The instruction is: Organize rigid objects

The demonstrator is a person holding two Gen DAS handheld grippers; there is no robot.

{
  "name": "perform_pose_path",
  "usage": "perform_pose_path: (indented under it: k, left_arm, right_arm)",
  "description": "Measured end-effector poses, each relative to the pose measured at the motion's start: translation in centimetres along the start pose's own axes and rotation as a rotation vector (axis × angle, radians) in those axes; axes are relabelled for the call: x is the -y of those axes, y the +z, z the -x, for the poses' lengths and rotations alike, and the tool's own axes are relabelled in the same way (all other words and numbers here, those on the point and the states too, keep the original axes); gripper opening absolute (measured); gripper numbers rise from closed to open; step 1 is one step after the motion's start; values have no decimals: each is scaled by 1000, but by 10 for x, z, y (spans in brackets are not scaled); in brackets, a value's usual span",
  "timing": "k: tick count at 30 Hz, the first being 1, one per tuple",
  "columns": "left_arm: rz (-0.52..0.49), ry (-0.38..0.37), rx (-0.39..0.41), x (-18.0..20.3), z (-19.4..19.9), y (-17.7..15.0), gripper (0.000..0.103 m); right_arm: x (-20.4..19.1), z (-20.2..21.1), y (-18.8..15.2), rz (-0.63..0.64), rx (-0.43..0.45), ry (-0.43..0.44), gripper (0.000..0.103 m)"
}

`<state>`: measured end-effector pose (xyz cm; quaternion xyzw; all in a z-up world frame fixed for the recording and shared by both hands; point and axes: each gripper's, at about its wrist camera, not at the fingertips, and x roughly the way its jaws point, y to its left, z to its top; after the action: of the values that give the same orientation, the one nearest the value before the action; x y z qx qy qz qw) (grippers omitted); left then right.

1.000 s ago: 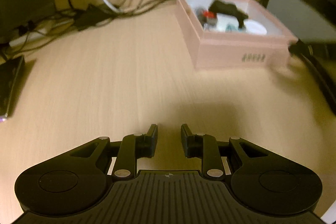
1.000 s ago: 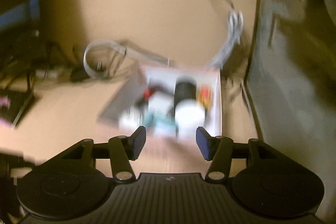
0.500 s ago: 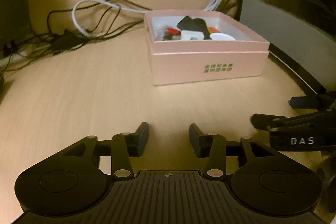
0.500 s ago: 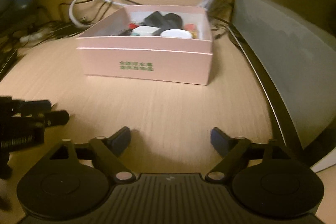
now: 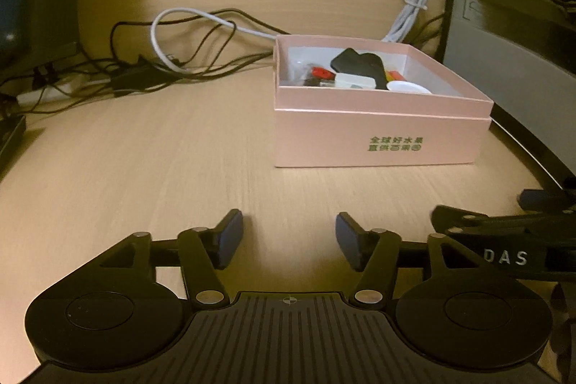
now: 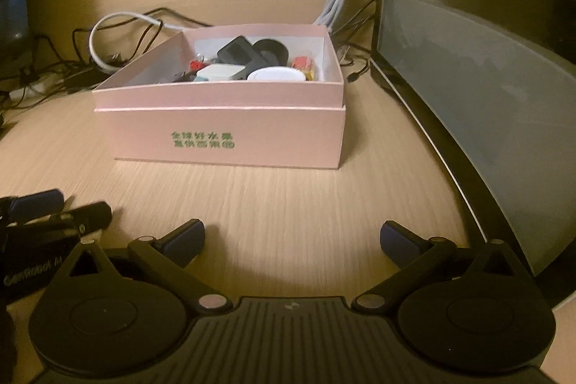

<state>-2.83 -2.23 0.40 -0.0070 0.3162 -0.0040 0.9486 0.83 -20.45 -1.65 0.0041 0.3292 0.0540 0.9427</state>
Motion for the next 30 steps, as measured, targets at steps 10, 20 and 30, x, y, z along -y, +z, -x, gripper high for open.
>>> perform_pose_path:
  k: [10, 20, 30]
  left_arm:
    - [0, -5, 1, -1, -1, -1, 63]
    - [-17, 1, -1, -1, -3, 1, 64]
    - [-17, 1, -1, -2, -2, 1, 64]
  right_arm:
    - [0, -2, 1, 5, 1, 5, 103]
    - [0, -2, 1, 5, 1, 6, 103]
    - [0, -2, 1, 5, 1, 6, 103]
